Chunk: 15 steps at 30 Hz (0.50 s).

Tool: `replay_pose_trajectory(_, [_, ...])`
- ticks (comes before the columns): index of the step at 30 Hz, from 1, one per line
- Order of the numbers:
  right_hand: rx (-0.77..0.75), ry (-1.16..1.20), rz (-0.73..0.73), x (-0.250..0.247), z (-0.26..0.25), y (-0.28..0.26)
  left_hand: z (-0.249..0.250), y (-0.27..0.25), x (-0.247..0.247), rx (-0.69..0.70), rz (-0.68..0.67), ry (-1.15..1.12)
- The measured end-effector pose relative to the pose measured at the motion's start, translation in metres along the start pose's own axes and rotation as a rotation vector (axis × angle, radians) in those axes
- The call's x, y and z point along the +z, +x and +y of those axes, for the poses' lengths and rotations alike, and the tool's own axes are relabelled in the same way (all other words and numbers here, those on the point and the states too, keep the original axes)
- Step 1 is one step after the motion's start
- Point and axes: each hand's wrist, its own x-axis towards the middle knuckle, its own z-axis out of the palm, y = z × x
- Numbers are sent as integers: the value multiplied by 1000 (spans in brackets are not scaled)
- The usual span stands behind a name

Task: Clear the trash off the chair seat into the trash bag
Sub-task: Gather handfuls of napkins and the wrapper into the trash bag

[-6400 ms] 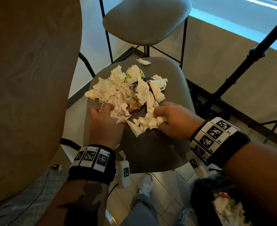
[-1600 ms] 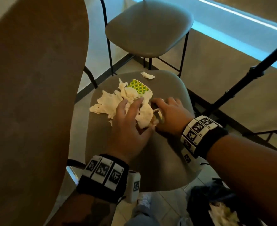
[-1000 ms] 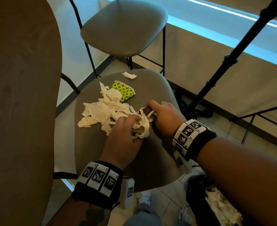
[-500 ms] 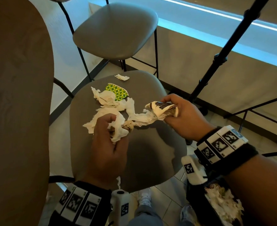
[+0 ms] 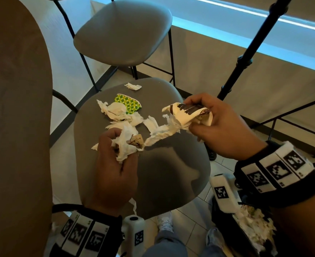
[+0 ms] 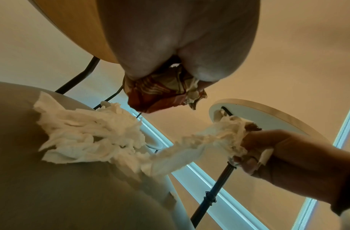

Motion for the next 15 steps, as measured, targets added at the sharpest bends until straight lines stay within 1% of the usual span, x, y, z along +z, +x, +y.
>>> replay_pose_trajectory(4, [-9, 81, 26, -10, -9, -7, 1, 4, 2, 11, 1, -4])
replay_pose_trajectory(7, [21, 89, 31, -10, -5, -9, 2, 4, 4, 11, 5, 9])
replay_pose_trajectory(11, [62, 97, 27, -7, 4, -14, 2, 1, 5, -28, -5, 23])
replay_pose_trajectory(15, [74, 98, 40, -8, 7, -19, 5, 0, 7, -10, -13, 45])
